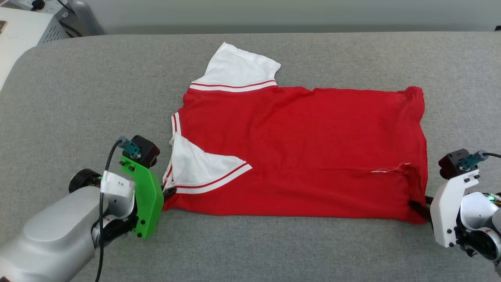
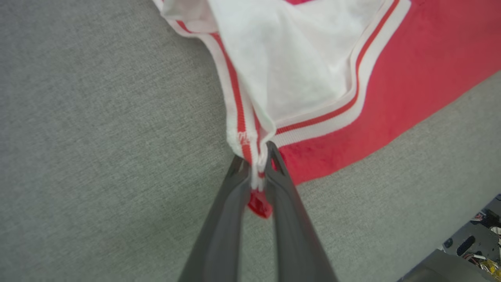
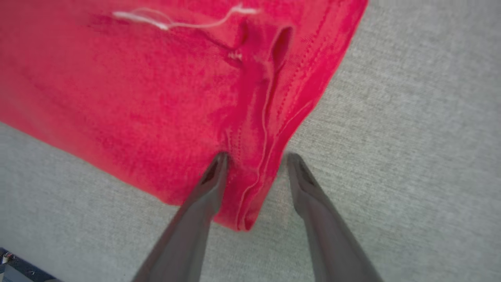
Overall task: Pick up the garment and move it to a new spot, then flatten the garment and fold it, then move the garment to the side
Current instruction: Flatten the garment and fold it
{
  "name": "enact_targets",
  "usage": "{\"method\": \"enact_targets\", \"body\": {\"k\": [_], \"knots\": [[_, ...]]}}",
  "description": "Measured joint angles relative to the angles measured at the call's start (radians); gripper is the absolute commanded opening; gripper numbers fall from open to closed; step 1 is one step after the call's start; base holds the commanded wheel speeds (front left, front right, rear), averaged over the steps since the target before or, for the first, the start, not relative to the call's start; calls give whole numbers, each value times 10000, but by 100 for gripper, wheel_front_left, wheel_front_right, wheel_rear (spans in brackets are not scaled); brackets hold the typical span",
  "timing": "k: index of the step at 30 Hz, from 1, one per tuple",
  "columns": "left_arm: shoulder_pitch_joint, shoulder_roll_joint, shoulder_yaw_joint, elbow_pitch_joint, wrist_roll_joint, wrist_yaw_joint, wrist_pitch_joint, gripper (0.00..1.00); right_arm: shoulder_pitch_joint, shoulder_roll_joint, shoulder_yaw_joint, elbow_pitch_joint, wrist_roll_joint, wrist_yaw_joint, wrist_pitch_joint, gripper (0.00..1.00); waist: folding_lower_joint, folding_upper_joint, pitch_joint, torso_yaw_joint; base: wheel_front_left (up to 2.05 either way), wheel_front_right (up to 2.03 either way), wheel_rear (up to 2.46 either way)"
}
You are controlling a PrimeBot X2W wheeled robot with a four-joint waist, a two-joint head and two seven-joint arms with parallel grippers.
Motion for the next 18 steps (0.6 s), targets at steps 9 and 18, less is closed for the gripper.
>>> {"method": "enact_targets", "body": {"k": [9,18], "knots": [[640,435,169,-410,-393,77,-458,0,-15,-284,213,-403,347,4,-1254,0,0,0,-674,-91,0,0,0],[1466,1436,182,-2107,-568,614,-637,0,1142,-920,-355,-1643,512,4,-1521,0,0,0,-1371,-131,0,0,0]]}}
